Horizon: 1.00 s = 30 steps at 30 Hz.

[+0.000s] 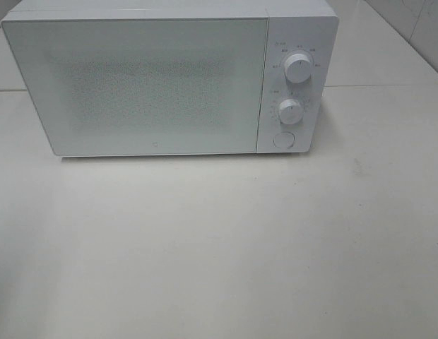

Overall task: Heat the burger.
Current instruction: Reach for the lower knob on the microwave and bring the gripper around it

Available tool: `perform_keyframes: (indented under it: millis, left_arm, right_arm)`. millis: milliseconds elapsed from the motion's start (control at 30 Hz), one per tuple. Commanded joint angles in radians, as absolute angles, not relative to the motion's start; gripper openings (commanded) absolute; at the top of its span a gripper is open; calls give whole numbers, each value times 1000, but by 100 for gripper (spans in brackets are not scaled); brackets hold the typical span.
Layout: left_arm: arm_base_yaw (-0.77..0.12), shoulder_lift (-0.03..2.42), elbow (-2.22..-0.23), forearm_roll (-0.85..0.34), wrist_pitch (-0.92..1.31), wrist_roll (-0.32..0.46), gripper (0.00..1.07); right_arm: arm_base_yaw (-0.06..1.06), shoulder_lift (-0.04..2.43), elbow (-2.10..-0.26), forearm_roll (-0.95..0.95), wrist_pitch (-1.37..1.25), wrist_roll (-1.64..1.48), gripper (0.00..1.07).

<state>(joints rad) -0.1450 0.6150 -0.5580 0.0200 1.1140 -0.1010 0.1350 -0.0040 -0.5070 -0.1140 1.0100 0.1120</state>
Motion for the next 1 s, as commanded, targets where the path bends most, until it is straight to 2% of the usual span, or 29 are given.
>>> perform_keyframes:
  millis: [33,267,533,633,700,833,1000]
  left_arm:
    - [-141,538,-526,24,1081,-101,100]
    - [-141,357,-521,18,1071,-89,100]
    - [-138,176,-521,-77,1061,-123,100]
    - [-113,131,-521,-80,1060,-123,100]
    - [-35,46,-521,-80,1060,-123,100]
    - [23,-28,-521,-80,1060,-123,100]
    - [34,-26,-520,-80,1059,-123,100]
  right_arm:
    - [128,-31,-503,-115,998,103,76]
    - [128,-31,-503,-115,998,100,76]
    - [128,-31,-503,-115,998,100,76]
    - [128,-31,-503,-115,998,100,76]
    - [128,-31,-503,-115,998,100,76]
    - [128,-31,-503,-115,998,100,76]
    - [128,-31,-503,-115,998,100,76]
